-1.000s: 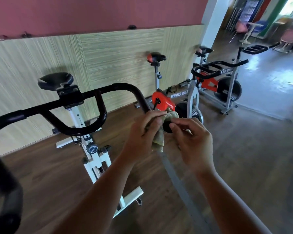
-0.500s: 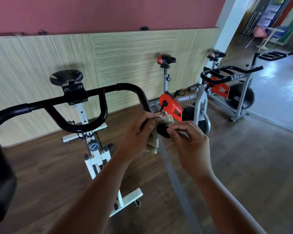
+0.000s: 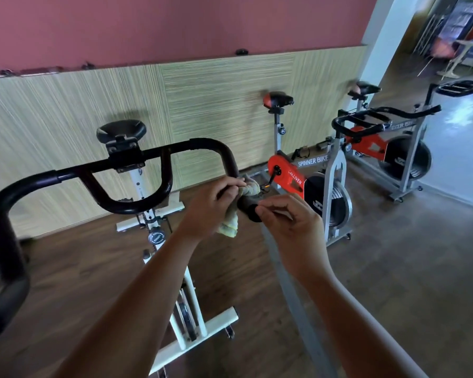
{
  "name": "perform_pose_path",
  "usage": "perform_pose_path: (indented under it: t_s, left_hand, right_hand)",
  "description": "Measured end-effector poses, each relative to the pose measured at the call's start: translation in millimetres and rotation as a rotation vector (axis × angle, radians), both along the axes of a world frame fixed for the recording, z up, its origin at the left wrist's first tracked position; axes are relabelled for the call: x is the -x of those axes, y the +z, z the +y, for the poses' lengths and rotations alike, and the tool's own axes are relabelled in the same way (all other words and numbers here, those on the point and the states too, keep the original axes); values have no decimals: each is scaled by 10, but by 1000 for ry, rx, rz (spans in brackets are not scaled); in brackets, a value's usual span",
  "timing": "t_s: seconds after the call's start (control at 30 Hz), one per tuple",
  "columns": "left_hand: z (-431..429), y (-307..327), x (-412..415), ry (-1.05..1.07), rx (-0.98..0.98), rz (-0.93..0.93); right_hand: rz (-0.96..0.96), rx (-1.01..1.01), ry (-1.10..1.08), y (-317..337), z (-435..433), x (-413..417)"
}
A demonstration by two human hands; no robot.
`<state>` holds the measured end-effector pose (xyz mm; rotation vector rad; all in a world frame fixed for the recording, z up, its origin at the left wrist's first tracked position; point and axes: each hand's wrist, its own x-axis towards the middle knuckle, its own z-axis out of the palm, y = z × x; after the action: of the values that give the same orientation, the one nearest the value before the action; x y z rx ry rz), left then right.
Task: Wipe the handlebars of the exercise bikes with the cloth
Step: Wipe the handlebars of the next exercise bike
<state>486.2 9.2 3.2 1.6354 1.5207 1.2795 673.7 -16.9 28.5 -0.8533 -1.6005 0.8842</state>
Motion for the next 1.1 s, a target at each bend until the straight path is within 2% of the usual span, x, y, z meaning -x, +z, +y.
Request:
perform_pose_path:
  t_s: [0.1, 0.2, 0.43, 0.57, 0.73, 1.1]
  left_hand:
    - [281, 41, -22, 69, 13, 101]
    - [433, 61, -11, 121, 51, 119]
    - [49, 94, 11, 34, 154, -7]
    - [-76, 107, -3, 81, 181, -122]
    - [127, 162, -51, 170, 167, -43]
    - [122, -2, -28, 247, 159, -82]
  right_hand:
    - [-9, 13, 20, -15, 37, -24]
    - [-42, 8, 37, -31, 78, -47]
    - [-114, -65, 69, 1, 125, -111]
    - [-130, -55, 87, -8, 176, -129]
    - [-155, 1, 72, 16, 288, -101]
    - [-246, 118, 54, -158, 834, 54]
